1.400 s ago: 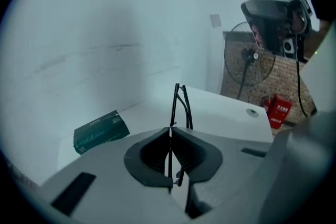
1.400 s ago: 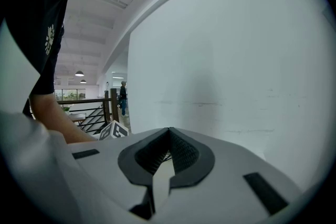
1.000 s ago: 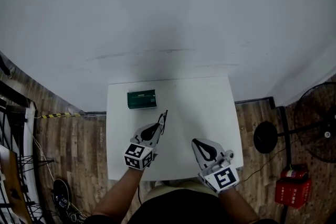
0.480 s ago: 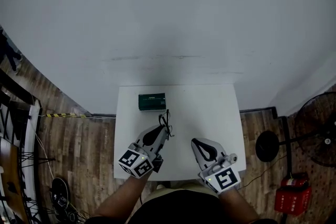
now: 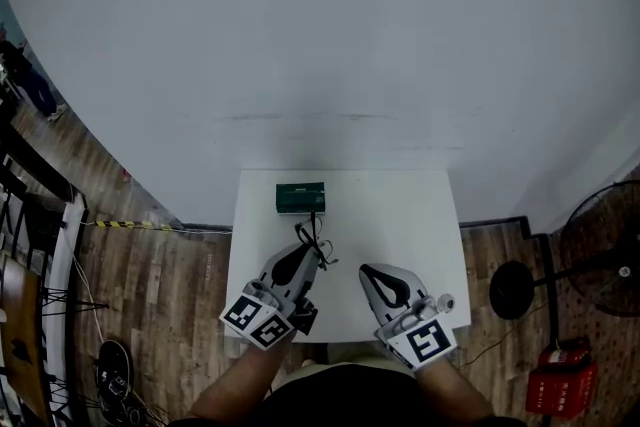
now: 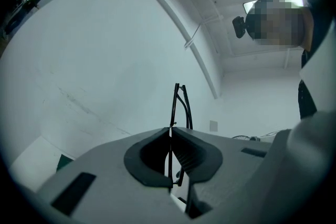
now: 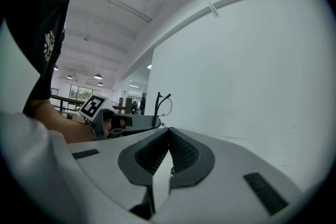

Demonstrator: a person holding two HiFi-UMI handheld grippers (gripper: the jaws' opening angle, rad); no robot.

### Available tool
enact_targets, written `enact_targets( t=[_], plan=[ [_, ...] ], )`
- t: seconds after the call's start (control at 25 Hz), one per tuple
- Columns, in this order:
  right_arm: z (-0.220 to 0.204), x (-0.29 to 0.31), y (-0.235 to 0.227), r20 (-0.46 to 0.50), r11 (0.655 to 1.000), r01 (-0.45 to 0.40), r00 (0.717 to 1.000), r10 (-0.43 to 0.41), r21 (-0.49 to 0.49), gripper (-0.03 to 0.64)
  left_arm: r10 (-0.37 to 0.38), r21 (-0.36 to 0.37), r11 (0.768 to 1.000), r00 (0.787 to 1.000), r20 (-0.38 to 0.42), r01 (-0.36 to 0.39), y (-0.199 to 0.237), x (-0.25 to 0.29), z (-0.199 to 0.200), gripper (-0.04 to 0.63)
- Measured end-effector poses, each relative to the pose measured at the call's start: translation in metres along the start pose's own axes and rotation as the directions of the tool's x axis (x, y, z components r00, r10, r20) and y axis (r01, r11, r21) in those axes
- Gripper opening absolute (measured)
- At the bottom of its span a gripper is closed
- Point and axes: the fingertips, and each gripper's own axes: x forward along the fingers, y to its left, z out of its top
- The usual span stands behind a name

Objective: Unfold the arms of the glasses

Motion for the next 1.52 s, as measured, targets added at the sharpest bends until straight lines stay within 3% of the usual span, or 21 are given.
enact_targets(
  t=[0.16, 0.28, 0.4, 0.84, 0.96, 1.52],
  plan=[
    [0.001, -0.003, 0.017, 0.015, 0.999, -0.027, 1.000, 0.027, 0.022, 0.000, -0.017, 0.012, 1.000, 1.000, 0.004, 0.017, -0.017, -0.012, 0.007, 0.020],
    [-0.009, -0.003, 0.035, -0.063, 0.997, -0.073, 0.995, 0.073, 0.004, 0.003, -0.040, 0.054, 0.998, 0.999, -0.008, 0.041, -0.034, -0.020, 0.009, 0.019],
    [-0.022, -0.005, 0.058, -0.107, 0.992, -0.122, 0.987, 0.120, -0.017, 0.057, -0.062, 0.110, 0.992, 0.998, -0.030, 0.065, -0.050, -0.029, 0.011, 0.020],
    [-0.033, -0.020, 0.086, -0.194, 0.977, -0.102, 0.979, 0.066, -0.185, 0.067, -0.127, 0.169, 0.975, 0.986, -0.107, 0.144, -0.093, -0.052, -0.001, 0.020],
    [-0.036, -0.021, 0.089, -0.206, 0.975, -0.093, 0.977, 0.050, -0.203, 0.031, -0.134, 0.173, 0.973, 0.984, -0.120, 0.154, -0.096, -0.055, -0.004, 0.020],
    [-0.039, -0.038, 0.086, -0.199, 0.982, -0.109, 0.977, 0.076, -0.157, 0.025, -0.078, 0.254, 0.960, 0.986, -0.147, 0.114, -0.075, -0.055, -0.007, 0.020]
  ],
)
